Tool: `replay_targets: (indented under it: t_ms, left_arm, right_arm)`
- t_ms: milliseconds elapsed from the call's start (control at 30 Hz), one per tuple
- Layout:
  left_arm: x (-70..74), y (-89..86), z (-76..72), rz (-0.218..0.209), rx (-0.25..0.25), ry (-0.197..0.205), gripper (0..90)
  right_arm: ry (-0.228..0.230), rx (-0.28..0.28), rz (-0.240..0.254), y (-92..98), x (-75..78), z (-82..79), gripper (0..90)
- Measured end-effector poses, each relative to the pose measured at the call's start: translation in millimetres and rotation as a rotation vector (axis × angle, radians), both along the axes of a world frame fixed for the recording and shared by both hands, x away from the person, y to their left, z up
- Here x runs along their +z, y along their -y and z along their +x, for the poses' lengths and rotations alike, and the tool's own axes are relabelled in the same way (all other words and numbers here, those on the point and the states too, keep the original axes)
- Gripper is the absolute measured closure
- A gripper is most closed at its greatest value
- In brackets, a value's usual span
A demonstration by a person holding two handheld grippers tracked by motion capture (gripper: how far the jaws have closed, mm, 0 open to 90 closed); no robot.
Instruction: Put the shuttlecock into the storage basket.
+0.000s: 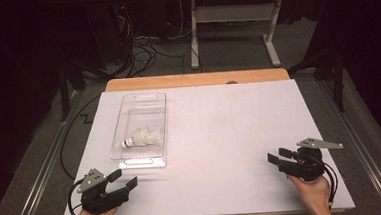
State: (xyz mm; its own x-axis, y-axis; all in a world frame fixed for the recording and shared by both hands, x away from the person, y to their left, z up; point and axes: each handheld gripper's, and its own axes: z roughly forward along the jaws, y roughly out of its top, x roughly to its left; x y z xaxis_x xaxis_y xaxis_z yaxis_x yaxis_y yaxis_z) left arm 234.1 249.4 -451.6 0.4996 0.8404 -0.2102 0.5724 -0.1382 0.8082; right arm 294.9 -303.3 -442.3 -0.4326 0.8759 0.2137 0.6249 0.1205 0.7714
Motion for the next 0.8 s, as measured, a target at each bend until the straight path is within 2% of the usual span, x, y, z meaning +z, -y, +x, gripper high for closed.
replay_targets:
  t_ms: [433,800]
  left_arm:
    - [0.4,0.4,-0.6,-0.004,-0.007,0.003,33.1]
    - [0.8,-0.2,-1.5,-0.004,-0.004,0.009,33.1]
  right_arm:
    - [0.025,-0.003,-0.003,0.9,-4.8,-11.7,43.8]
    - [0.049,-0.035,0.025,10.0,-9.3,-22.9,42.4]
